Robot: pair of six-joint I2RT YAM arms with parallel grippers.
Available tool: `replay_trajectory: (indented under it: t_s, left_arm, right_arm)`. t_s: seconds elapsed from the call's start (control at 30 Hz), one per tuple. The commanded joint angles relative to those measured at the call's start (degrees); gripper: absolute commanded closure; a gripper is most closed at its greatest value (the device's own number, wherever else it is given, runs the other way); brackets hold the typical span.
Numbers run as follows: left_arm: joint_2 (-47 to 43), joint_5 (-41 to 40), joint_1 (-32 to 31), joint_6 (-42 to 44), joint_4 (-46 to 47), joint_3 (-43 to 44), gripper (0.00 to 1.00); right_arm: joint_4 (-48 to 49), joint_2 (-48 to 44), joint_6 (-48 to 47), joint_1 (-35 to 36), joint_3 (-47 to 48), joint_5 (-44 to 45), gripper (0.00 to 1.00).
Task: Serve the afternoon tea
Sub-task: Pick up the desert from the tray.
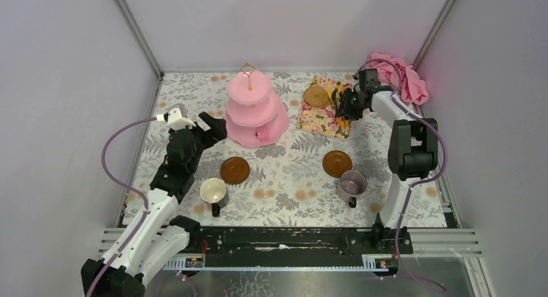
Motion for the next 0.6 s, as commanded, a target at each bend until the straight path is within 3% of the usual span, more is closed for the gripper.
replay_trajectory:
  t_s: [0.0,0.57]
  left_arm:
    - [-1.01,-0.96,-0.21,0.16,2.33,-0.18,0.0]
    - [-0.92,-1.17,-0.23,0.08,2.39,-0.18,0.0]
  right_arm:
    - [1.59,-4.45,0.37,0.7,-0.26,-0.91,0.89]
    - [1.39,-7.65,-0.52,2.38,-3.06,1.53,0.98]
